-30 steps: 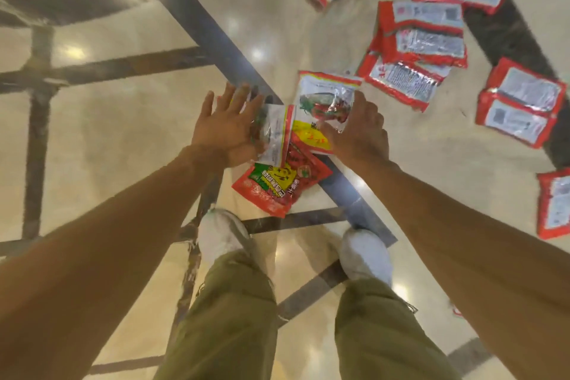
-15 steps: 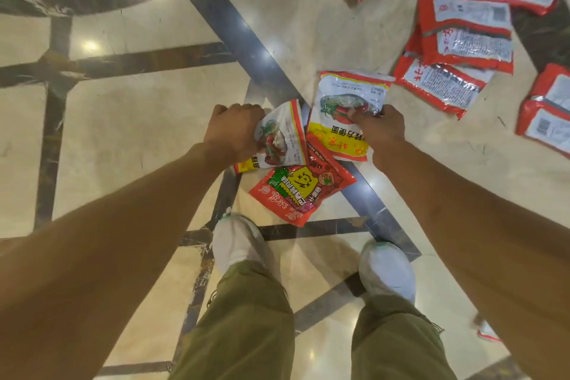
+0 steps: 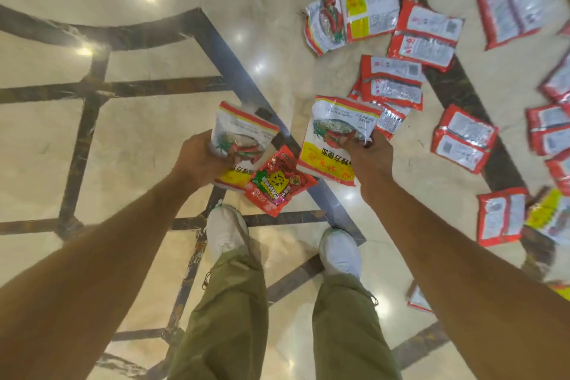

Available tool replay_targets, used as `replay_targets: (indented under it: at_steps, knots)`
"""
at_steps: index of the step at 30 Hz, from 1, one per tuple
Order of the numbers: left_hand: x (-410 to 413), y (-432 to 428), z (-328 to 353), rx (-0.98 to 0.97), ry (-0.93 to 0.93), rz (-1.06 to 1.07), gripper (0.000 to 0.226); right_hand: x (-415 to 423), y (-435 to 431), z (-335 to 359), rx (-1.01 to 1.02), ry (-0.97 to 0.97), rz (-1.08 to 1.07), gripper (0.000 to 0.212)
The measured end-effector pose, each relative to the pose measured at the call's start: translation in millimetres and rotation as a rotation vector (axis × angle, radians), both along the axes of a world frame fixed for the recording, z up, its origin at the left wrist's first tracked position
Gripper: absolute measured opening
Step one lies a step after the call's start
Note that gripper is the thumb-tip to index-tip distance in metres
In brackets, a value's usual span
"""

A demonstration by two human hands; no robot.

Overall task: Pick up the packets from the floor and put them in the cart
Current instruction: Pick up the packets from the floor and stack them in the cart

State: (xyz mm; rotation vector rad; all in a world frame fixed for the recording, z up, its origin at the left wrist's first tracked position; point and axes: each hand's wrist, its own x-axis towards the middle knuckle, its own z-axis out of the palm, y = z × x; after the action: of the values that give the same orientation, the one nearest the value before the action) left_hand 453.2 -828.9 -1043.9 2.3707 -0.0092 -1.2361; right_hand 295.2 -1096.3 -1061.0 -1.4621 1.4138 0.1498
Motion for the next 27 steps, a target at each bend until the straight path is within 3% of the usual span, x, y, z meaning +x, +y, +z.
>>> replay_targets:
  at_steps: [4, 9, 16, 19, 27]
  knots:
    - [-11.4, -1.5, 110.6, -0.167, 0.167, 0.356, 0.033, -8.0, -15.1, 119.2, 0.116, -0.051, -0.015, 0.016]
    - [-18.4, -22.5, 294.7, -0.268, 0.214, 0.493, 0.026, -23.7, -46.1, 296.7, 0.159, -0.122, 0.103, 0.010]
    - [-25.9, -52.2, 541.0, -0.414, 0.099, 0.400, 0.045, -29.5, -84.1, 530.4, 0.223, -0.311, 0.095, 0.033]
    - [-46.0, -64.9, 624.4, -0.492, 0.035, 0.386, 0.046, -34.8, -91.2, 603.0, 0.238, -0.402, 0.061, 0.031]
    - [-101.2, -72.6, 759.5, -0.597, -0.087, 0.456, 0.046, -71.9, -85.9, 730.1, 0.206, -0.547, 0.081, 0.016]
